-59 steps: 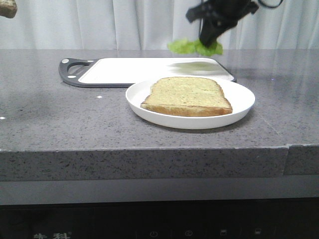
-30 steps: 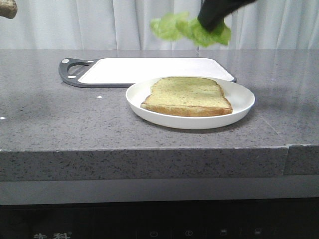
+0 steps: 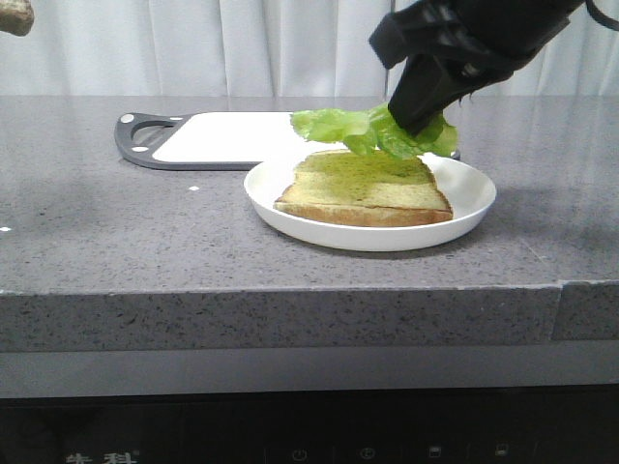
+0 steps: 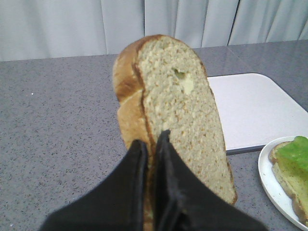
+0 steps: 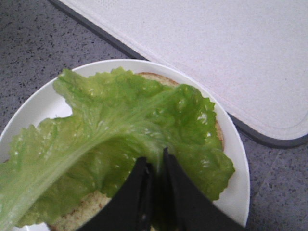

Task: Left arm grabs bread, right arm adds lettuce
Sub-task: 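Carry the lettuce over the bread and release it with the right gripper, then bring the held bread slice over the lettuce and lower it with the left gripper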

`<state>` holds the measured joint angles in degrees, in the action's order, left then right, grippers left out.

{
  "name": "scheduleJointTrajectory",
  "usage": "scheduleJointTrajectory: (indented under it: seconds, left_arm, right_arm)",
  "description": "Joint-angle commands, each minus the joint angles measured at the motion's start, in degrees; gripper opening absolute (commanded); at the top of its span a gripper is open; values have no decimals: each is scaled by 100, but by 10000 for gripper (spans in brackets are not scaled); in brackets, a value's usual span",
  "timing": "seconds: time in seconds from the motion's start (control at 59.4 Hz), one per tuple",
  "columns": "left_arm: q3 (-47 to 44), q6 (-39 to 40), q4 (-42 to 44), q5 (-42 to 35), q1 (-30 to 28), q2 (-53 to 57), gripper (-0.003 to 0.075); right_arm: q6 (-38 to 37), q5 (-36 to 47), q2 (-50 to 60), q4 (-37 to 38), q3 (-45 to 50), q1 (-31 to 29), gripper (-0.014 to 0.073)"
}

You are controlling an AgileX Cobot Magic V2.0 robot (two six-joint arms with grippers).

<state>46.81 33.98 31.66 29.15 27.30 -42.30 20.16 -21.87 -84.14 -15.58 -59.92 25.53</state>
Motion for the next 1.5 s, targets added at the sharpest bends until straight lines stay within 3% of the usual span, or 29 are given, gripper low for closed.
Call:
scheduleJointTrajectory:
  seconds: [0.0,0.152,0.371,0.505,1.011,1.129,1.348,1.483]
  left_arm:
    - [167,60,82,-443,-23,20,-21]
    - [167,60,82,-443,-23,20,-21]
    - [167,60,82,-443,-23,20,-21]
    - [167,60,82,-443,-23,20,-21]
    - [167,60,82,-431,-23,20,-21]
    - [167,60,-193,-347,-23,-7,-21]
    - [291,60,-882,-242,-23,-452,-20]
    - [598,-791,-2317,-220,-23,-1031,-20]
  right_arm:
    - [63,329,128,-134,-133,12,-14]
    - [63,277,80,-198,-133,12,6]
    - [63,275,87,-198,-133,12,235]
    - [63,275,91,-200,-154,12,327]
    - [63,413,911,-200,-159,12,344]
    - [63,289,1393,-200,-106,12,293]
    - [63,305,2521,-309,528,12,-76]
    - [63,575,3293,-309,1129,12,-60]
